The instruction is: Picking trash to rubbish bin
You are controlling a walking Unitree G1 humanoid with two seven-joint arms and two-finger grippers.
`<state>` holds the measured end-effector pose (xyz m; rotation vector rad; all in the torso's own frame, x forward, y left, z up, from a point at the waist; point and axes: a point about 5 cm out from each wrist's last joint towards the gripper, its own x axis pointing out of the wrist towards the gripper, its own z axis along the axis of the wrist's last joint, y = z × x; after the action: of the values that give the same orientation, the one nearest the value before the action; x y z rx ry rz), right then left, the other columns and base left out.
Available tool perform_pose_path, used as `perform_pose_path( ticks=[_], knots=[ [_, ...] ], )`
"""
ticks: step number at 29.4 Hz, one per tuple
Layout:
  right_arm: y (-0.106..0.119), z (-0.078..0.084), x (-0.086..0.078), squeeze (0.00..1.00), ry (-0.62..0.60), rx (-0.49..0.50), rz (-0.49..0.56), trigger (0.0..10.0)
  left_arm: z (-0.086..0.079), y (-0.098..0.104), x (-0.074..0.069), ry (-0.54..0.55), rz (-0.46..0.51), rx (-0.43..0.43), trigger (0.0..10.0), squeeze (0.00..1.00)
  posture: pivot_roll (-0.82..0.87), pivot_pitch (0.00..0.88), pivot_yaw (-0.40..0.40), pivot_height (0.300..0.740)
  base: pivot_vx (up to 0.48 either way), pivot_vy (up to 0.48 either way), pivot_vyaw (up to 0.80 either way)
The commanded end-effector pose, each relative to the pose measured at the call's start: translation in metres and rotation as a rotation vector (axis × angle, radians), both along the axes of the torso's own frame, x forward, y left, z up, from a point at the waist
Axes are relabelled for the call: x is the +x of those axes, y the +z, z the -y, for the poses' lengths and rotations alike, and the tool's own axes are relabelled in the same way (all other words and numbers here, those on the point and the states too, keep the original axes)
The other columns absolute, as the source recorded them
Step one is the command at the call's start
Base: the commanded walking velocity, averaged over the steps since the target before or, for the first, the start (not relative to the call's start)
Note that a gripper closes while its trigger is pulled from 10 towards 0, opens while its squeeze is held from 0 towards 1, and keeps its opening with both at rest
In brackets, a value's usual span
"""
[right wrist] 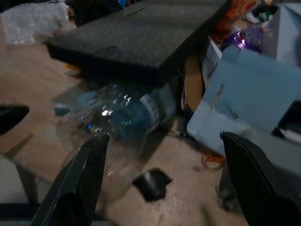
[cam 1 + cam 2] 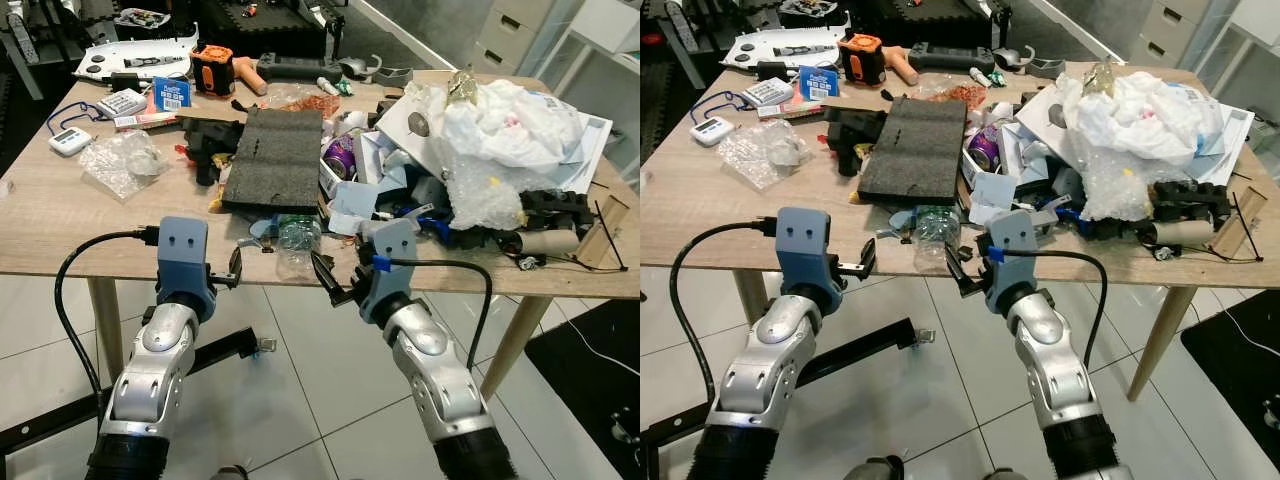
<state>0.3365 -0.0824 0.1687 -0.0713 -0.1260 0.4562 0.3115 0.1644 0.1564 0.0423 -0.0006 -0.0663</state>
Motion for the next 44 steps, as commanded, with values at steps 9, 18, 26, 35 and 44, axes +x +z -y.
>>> perform_pose_path(
  ticks=[9,18,26,35,44],
  knots=[
    [0.018,0.016,0.040,0.00,-0.098,-0.083,0.035,10.0,-0.008,-0.001,-0.004,0.047,0.010,0.008,10.0,0.00,0.03,0.226,-0.034,0.740,0.000,0.000,0.00],
    [0.036,0.036,0.060,1.00,-0.154,-0.120,0.080,10.0,-0.017,0.003,-0.006,0.073,0.019,0.015,10.0,0.00,0.04,0.259,-0.042,0.740,0.000,0.000,0.00],
    [0.048,0.054,0.067,0.00,-0.181,-0.032,0.000,10.0,-0.017,0.003,-0.007,0.064,0.010,0.018,10.0,0.00,0.03,0.283,-0.035,0.740,0.000,0.000,0.00],
    [0.041,0.063,0.070,0.00,-0.140,-0.011,-0.108,10.0,-0.016,0.006,-0.005,0.052,0.012,0.022,10.0,0.00,0.04,0.280,-0.023,0.740,0.000,0.000,0.00],
    [0.034,0.067,0.065,0.00,-0.120,-0.007,-0.169,10.0,-0.017,0.009,-0.004,0.042,0.016,0.031,10.0,0.00,0.05,0.264,-0.015,0.740,0.000,0.000,0.00]
  ],
)
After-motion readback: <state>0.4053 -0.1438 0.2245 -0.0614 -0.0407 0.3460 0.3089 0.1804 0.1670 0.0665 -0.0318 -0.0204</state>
